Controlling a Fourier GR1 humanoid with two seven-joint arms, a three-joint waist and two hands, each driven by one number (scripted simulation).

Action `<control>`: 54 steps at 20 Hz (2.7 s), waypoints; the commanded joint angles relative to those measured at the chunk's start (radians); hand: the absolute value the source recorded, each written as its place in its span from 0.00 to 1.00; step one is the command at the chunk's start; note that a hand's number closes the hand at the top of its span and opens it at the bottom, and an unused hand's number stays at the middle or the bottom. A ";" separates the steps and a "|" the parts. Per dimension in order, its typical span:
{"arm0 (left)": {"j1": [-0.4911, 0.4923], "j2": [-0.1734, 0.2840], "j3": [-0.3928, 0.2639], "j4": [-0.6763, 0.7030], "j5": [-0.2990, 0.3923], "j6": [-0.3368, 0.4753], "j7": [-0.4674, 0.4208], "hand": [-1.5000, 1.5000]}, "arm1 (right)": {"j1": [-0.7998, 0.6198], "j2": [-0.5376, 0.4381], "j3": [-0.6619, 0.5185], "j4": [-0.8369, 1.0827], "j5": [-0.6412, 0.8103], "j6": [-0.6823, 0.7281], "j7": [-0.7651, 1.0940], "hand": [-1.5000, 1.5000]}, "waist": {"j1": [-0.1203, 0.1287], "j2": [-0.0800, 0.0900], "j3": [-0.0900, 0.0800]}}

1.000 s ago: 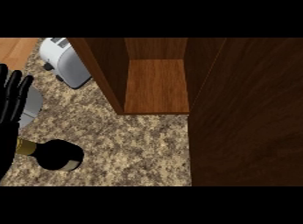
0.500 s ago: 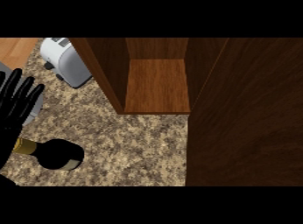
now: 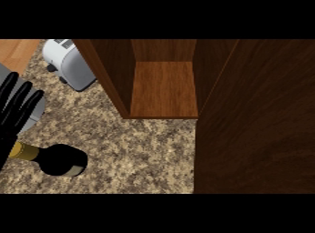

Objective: Pick up the wine, place it into the cabinet and close the cabinet

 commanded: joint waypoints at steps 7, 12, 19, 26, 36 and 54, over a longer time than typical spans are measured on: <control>-0.017 0.020 0.079 -0.009 0.063 -0.015 0.064 0.00 | 0.043 0.021 -0.041 -0.004 -0.011 0.077 -0.008 0.00 | -0.001 0.000 0.000; -0.034 0.010 0.077 -0.021 0.015 0.024 0.083 0.00 | -0.044 0.030 -0.008 -0.067 -0.014 0.008 0.125 0.00 | -0.001 0.000 0.000; 0.093 -0.052 0.056 -0.033 -0.074 -0.063 0.004 0.00 | -0.124 0.040 -0.005 -0.024 0.011 -0.017 0.150 0.00 | 0.003 0.001 0.000; 0.111 -0.017 0.152 0.072 -0.048 -0.157 -0.030 0.00 | -0.135 0.063 0.031 -0.087 0.050 -0.062 0.204 0.00 | 0.003 0.001 -0.001; 0.164 0.023 0.266 0.184 -0.032 -0.289 -0.068 0.00 | -0.109 0.045 -0.054 -0.022 -0.012 0.019 0.145 0.00 | 0.003 0.001 0.000; 0.085 0.042 0.301 0.615 -0.308 -0.446 -0.367 0.00 | -0.166 0.057 -0.007 -0.049 0.010 -0.009 0.234 0.00 | 0.001 0.001 -0.001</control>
